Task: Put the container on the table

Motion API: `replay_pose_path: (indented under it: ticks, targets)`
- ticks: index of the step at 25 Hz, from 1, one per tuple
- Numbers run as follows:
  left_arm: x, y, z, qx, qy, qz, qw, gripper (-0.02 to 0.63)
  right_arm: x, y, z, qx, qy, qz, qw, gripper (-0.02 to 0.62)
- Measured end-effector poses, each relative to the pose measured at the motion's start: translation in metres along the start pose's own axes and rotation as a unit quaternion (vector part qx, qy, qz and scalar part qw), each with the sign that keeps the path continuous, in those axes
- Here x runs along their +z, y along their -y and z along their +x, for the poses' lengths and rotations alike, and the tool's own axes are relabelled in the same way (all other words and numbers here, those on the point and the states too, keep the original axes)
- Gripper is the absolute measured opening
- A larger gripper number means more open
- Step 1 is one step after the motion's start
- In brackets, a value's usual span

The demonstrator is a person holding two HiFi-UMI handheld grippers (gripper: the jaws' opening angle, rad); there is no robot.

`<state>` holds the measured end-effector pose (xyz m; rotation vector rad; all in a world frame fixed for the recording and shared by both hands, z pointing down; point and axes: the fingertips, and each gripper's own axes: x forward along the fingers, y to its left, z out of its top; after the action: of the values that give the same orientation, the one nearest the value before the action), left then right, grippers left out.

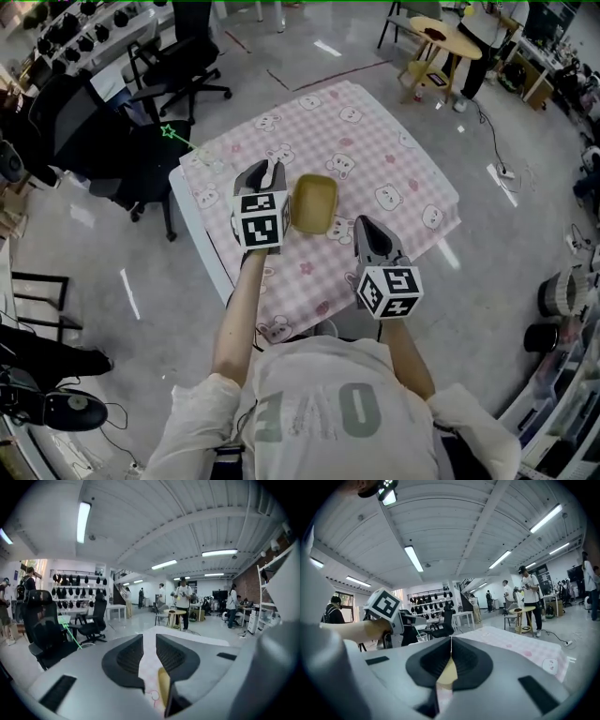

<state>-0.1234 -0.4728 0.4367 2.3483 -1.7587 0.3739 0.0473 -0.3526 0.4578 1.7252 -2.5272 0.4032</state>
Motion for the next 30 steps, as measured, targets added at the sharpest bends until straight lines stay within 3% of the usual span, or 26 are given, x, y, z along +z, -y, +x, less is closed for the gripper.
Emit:
replay_pose_path:
  ticks: [5,9,12,15,19,30]
  targets:
    - [0.036,-0.002,-0.063,0.022,0.091,0.004,0.9956,0.058,0.004,-0.021,0.010,0.031,0.006,-0.008,0.999,0.029]
    - [0.039,0.008,-0.104,0.008,0.137,0.004,0.9906,0.040,0.004,-0.037,0.015,0.054,0.003,-0.018,0.998,0.029]
    - [0.034,0.008,-0.132,0.029,0.165,0.005,0.9859,0.037,0.004,-0.047,0.017,0.069,0.001,-0.025,0.997,0.029]
    - [0.017,0.004,-0.151,0.057,0.168,0.012,0.9841,0.034,0.002,-0.054,0.018,0.079,0.000,-0.026,0.997,0.029]
    - [-0.014,-0.007,-0.163,0.091,0.151,-0.015,0.9843,0.031,-0.006,-0.058,0.018,0.083,-0.009,-0.019,0.996,0.029]
    - [-0.035,-0.020,-0.163,0.108,0.130,-0.014,0.9855,0.029,-0.007,-0.059,0.014,0.079,-0.016,-0.039,0.996,0.029]
